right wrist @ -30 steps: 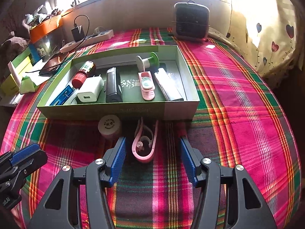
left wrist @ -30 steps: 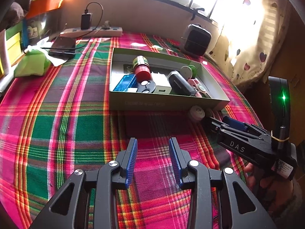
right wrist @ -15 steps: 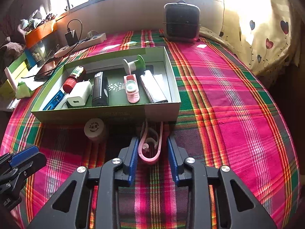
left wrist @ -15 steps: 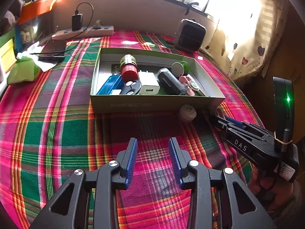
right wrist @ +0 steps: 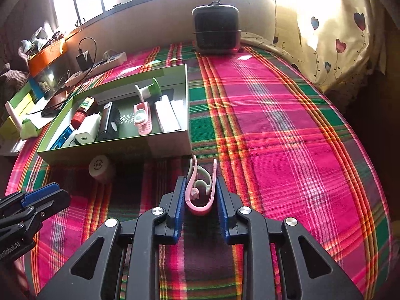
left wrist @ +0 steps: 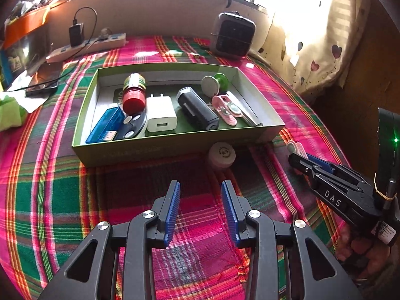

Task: Organize rigid objects
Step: 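Grasp the white round disc with the left tool and lift it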

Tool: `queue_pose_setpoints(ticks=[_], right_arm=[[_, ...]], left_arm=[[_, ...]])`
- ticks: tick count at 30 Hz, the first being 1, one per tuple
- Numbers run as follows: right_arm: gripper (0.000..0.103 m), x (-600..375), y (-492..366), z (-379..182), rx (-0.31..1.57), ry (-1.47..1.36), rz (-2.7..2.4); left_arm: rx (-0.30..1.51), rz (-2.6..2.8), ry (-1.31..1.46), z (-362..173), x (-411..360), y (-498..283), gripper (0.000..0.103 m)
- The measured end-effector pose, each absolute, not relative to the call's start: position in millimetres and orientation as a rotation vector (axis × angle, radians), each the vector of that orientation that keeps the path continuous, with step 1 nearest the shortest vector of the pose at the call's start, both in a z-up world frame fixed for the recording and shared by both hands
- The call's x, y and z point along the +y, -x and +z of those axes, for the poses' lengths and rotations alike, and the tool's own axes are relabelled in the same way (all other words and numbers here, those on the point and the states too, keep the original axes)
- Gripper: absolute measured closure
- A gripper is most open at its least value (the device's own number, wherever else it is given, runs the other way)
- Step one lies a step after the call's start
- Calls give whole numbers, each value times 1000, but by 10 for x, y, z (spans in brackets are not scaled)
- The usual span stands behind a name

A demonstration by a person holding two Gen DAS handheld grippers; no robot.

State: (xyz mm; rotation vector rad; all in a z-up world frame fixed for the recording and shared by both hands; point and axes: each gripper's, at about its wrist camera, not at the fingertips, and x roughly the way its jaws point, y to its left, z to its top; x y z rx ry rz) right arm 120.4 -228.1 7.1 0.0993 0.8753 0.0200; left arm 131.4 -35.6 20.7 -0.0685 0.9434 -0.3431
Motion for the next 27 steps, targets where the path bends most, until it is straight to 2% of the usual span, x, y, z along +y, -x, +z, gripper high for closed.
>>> queue_pose_setpoints(ticks=[27], right_arm=[[78,-2538,-1127,53,881,-114,34]], left_arm=[[942,-313,-8,123,-773,-1617,69]])
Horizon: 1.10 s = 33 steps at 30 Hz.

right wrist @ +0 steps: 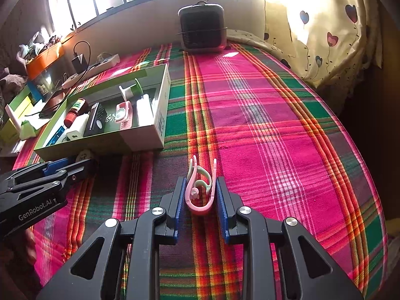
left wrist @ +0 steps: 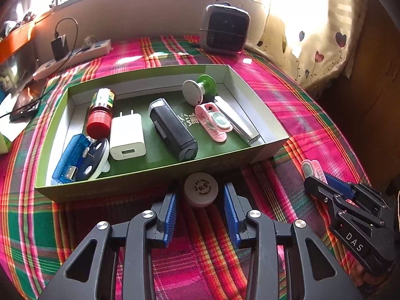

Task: Organize rigid objects
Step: 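Grasp the white round disc with the left tool and lift it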

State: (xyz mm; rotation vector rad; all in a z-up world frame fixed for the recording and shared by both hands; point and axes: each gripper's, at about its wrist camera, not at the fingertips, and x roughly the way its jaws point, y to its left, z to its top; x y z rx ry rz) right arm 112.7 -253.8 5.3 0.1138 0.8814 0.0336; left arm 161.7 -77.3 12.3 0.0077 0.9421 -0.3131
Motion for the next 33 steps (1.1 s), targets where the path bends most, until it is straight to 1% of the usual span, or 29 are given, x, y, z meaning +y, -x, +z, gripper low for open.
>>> queue_pose_setpoints(ticks=[16,19,21,33], right_arm=[[78,-2528,-1130,50,882,-109,33],[78,-2528,-1129,49,882,-109,33],[78,-2527,-1130,49,882,-109,33],[78,-2525,-1131,48,883,-108,33]], left_arm=[[925,-301,-39,120,-793,-1593,70],[921,-294,-48,122,-793,-1588,72],[920,-286,-46,122,-784,-1591,76],[916,-289,-32,125,-767,-1546,76]])
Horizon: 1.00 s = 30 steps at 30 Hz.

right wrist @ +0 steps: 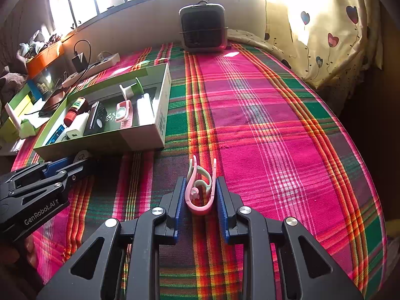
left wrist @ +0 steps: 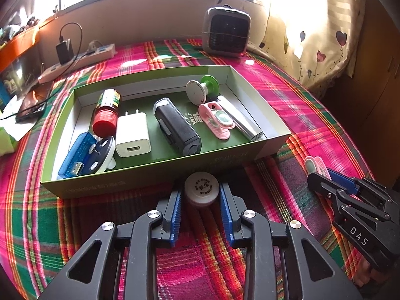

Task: Organize rigid objects
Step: 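Grasp the white round disc with the left tool and lift it, then carry the white disc with the left tool while the right tool carries the pink ear-hook to the tray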

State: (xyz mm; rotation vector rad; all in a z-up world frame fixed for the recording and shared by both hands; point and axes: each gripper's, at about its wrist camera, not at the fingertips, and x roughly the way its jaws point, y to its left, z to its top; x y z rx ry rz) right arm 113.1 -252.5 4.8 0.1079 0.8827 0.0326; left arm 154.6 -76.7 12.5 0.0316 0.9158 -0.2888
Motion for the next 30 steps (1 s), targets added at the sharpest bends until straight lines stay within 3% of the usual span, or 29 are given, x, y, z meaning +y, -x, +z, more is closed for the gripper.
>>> queue_pose_setpoints(ticks=[30], right_arm=[[78,-2390,-1037,89,874,-64,54]], left_arm=[[899,-306,7,177,-607,-1297,77]])
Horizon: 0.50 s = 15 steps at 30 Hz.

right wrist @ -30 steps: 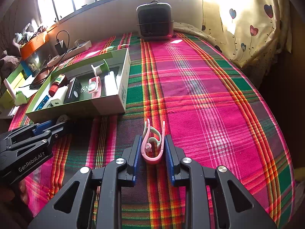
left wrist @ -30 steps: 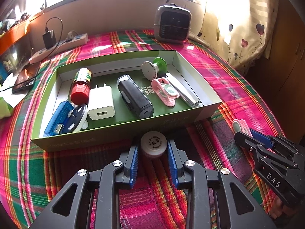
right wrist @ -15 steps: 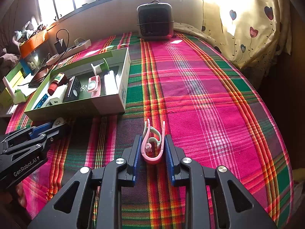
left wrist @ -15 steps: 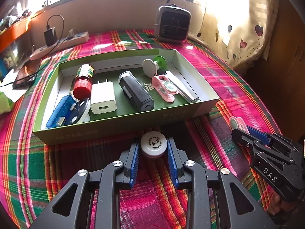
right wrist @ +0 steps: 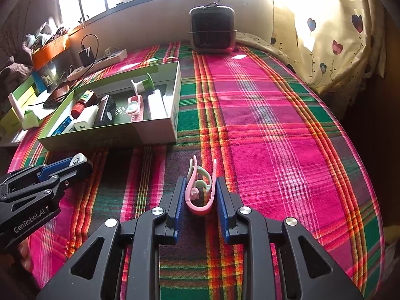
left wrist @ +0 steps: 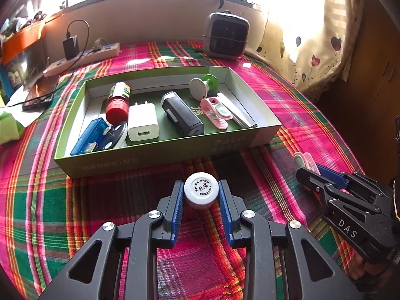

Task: Organize rigid objects
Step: 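Carry the white disc with the left tool while the right tool carries the pink ear-hook to the tray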

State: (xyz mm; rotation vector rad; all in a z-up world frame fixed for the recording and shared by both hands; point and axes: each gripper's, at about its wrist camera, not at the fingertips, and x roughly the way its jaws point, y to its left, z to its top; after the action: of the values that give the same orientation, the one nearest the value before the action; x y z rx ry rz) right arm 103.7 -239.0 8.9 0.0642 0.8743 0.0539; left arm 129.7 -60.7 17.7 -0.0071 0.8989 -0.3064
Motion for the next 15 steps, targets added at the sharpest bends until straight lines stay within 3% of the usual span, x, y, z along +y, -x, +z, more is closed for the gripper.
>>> queue_pose_setpoints(ticks=[15], right_arm=[[78,-2163,-905,152,857,-33,105]], left_arm=[[880,-300,18,227,-458,-1074,77]])
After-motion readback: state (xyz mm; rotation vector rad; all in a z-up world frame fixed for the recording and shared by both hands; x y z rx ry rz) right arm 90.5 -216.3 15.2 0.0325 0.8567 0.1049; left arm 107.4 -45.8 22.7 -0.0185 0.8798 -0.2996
